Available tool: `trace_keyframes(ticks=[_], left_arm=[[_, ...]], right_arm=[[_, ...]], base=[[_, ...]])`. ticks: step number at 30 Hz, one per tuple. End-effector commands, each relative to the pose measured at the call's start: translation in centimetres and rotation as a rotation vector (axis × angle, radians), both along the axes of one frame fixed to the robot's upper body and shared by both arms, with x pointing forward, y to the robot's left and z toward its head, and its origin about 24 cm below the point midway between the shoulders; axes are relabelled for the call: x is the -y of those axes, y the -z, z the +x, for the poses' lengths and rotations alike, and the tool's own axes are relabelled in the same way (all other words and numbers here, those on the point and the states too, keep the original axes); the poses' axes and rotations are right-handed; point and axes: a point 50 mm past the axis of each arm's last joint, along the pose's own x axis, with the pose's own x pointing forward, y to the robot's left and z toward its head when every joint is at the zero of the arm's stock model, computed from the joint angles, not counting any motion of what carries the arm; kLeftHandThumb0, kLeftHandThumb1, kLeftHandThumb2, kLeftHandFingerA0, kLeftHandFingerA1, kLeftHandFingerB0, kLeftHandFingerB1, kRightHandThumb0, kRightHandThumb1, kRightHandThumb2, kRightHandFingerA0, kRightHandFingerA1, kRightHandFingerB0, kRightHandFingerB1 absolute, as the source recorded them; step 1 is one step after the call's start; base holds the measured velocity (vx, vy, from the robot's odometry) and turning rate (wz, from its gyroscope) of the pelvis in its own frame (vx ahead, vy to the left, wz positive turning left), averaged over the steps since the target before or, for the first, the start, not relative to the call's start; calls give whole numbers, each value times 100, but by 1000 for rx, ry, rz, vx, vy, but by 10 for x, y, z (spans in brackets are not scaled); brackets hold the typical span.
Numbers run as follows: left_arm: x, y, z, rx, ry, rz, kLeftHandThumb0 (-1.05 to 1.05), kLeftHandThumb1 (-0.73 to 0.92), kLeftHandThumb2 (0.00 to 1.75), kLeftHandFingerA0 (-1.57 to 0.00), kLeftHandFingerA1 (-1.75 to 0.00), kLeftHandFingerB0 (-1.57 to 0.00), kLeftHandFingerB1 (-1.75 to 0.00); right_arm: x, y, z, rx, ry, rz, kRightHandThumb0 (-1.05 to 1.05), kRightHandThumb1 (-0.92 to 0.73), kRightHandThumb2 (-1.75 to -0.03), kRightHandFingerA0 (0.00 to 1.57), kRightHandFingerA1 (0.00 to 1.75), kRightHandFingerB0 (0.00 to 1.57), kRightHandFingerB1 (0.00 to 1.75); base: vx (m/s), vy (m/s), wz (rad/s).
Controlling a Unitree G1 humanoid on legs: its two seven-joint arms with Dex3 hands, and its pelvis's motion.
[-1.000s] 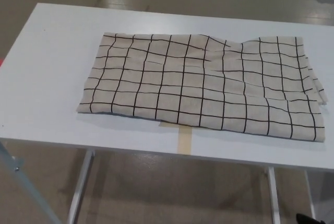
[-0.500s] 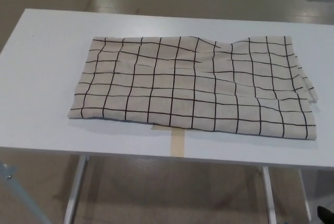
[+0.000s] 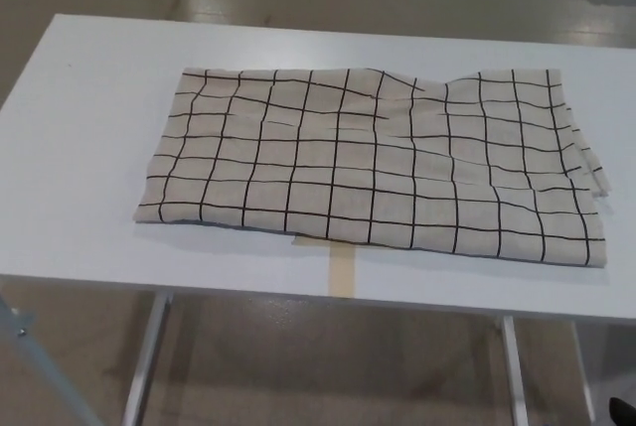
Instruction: Use the left hand to fold a white towel with checkered patterns in half.
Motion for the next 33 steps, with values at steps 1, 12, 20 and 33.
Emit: trace_keyframes(ticks=[1,12,20,33], left_arm=[[30,-48,-1,266,223,157,-58,33,65,0,-7,0,-24],[64,-133,27,664,390,475,-57,37,70,0,-3,0,0],[94,-178,76,755,589,830,-24,23,59,0,-12,0,-12],[131,-162,154,532,825,1161,-44,38,66,0,0,0,-14]], right_arm=[[-9,-1,-1,25,-13,13,-49,-80,-64,29,38,26,37],[-15,1,1,33,-33,-24,-46,-80,-64,29,39,27,39],[-13,3,-3,44,-32,-30,-45,-81,-64,31,41,28,39],[-12,5,-10,12,-24,-28,-44,-81,-64,31,41,28,40]], base=[[0,0,0],[0,0,0],[0,0,0],[0,0,0]])
